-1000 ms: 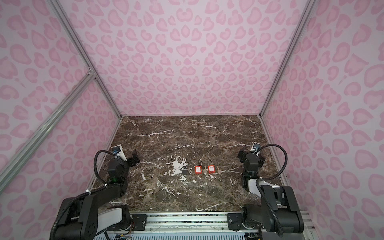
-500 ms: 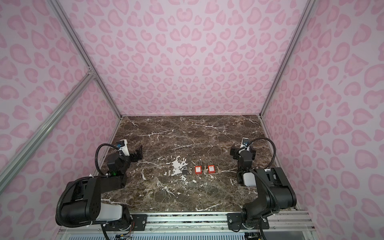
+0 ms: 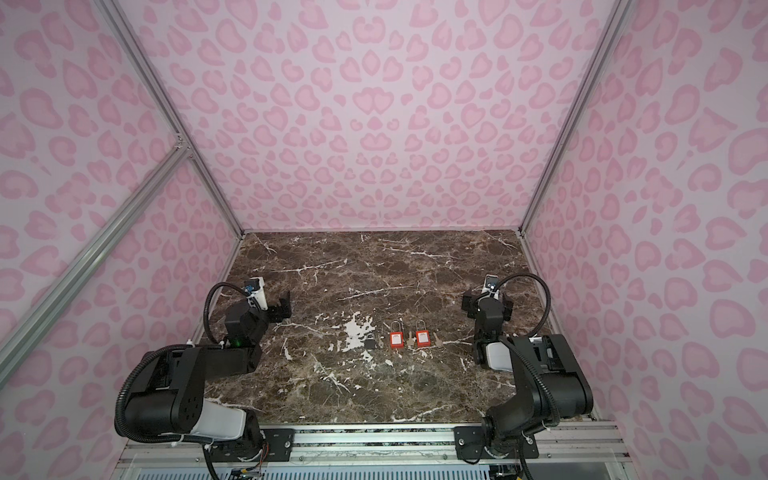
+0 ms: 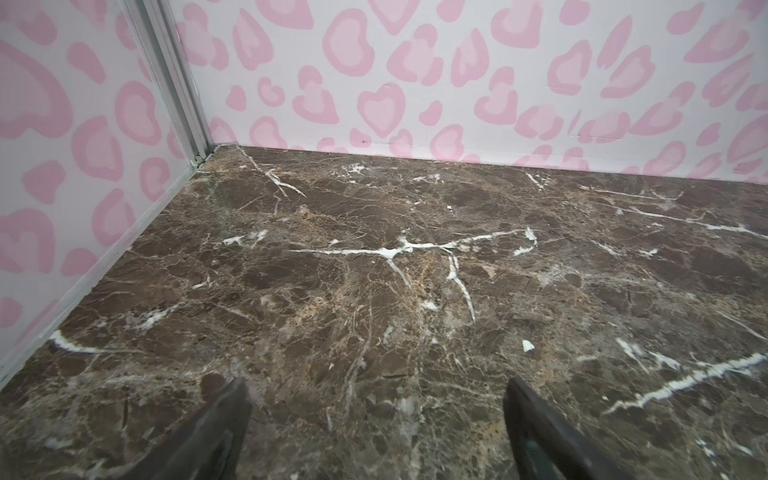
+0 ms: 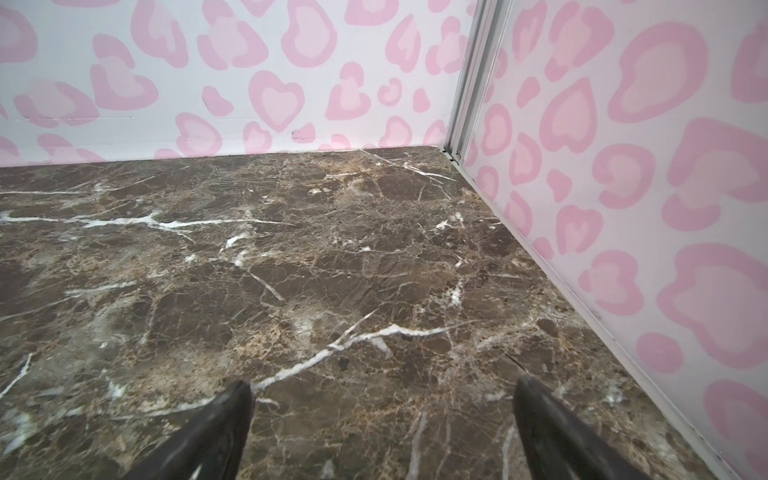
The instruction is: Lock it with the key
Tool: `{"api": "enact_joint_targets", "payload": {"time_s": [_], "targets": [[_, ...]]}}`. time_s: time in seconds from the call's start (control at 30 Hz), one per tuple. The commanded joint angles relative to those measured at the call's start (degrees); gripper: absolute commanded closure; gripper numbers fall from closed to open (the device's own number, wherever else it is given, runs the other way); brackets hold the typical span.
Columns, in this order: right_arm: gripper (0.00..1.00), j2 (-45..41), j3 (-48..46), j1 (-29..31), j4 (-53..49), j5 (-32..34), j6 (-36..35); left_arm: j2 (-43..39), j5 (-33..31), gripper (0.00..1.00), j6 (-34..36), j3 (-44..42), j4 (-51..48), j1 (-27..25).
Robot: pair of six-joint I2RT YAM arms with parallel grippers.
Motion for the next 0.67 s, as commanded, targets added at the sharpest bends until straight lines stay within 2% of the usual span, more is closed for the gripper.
{"api": "enact_joint_targets", "payload": {"time_s": [0.0, 0.63], "targets": [[0.01, 0.1, 0.0, -0.1, -0.1, 1.1, 0.4, 0.1, -0.8, 0.03, 0.7, 0.4, 1.0, -0.3], [0.01, 0.1, 0.1, 0.0, -0.3, 1.1, 0.4, 0.2, -1.5, 0.03, 0.9, 0.4, 1.0, -0.5]]}}
